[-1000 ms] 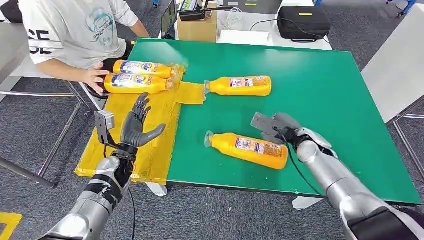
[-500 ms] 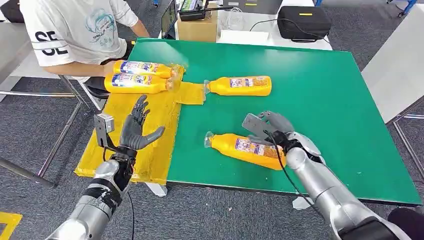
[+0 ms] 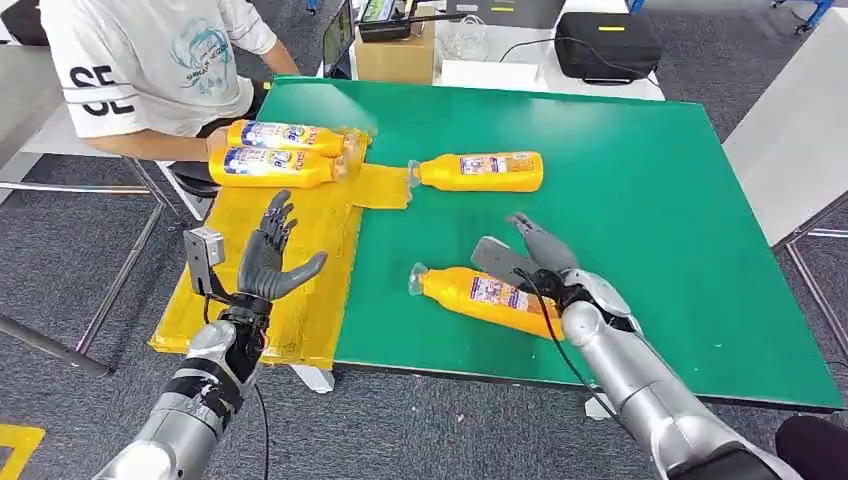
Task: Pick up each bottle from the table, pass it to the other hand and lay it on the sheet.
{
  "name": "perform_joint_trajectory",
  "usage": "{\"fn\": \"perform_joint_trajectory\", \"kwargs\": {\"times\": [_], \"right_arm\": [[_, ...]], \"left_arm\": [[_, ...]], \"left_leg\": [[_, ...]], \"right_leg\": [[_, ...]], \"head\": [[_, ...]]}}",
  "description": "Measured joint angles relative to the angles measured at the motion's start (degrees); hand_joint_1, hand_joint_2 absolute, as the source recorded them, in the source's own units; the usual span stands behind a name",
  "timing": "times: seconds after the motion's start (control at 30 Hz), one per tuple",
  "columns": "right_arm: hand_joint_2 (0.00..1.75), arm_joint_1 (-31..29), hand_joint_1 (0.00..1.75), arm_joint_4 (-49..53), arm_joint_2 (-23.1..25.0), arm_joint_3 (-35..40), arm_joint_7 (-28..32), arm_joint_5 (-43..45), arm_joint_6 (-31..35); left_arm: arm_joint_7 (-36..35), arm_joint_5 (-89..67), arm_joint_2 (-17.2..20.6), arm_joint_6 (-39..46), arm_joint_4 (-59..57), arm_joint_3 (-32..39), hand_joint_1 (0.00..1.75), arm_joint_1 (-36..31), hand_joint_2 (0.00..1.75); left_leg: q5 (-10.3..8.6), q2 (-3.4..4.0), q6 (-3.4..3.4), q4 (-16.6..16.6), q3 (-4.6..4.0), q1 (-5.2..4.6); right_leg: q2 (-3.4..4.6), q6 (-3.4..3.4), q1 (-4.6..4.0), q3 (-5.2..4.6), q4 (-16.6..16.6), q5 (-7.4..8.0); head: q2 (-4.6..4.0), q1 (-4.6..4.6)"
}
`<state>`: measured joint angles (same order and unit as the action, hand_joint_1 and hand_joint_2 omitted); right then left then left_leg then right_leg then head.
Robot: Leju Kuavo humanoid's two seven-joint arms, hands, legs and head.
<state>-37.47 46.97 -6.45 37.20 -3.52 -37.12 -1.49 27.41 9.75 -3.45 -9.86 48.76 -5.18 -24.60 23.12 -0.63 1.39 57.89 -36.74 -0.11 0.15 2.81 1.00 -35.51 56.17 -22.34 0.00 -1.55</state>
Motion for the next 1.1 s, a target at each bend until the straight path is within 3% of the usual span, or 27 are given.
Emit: {"fn": "perform_joint_trajectory", "kwargs": {"times": [0.43, 0.9, 0.93, 1.1], "right_arm": [[1.75, 1.61, 0.00, -0.31, 2.91, 3.17, 0.48, -3.19, -0.85], [1.75, 1.99, 0.00, -1.86, 1.84, 7.63, -1.22, -7.56, -4.76], [1.75, 1.85, 0.16, -1.97, 1.73, 7.89, -1.31, -8.10, -5.31], [1.75, 0.54, 0.16, -3.19, 0.13, 10.38, -1.36, -10.77, -8.17]], "left_arm": [[0.26, 0.00, -0.50, -0.02, -0.11, 0.09, 0.00, -0.04, 1.75], [0.96, 0.00, -0.61, -0.96, -1.16, 0.87, 0.00, -0.21, 1.75], [0.98, 0.00, -0.63, -0.98, -1.25, 0.87, 0.00, -0.24, 1.75], [1.40, 0.09, -0.74, -1.11, -1.97, 1.46, 0.00, -0.38, 1.75]], "left_leg": [[0.00, 0.01, 0.00, 0.00, -0.01, 0.00], [0.00, 0.01, 0.00, 0.00, -0.01, 0.00], [0.00, 0.01, 0.00, 0.00, -0.01, 0.00], [0.00, -0.03, 0.00, 0.00, 0.00, 0.00]], "right_leg": [[0.00, -0.01, 0.00, -0.03, 0.00, -0.01], [0.00, -0.01, 0.00, -0.03, -0.01, -0.01], [0.00, -0.01, 0.00, -0.03, -0.01, -0.01], [-0.01, -0.01, 0.00, -0.01, -0.02, -0.01]], "head": [[0.00, 0.02], [-0.02, 0.00], [0.00, 0.02], [-0.02, 0.02]]}}
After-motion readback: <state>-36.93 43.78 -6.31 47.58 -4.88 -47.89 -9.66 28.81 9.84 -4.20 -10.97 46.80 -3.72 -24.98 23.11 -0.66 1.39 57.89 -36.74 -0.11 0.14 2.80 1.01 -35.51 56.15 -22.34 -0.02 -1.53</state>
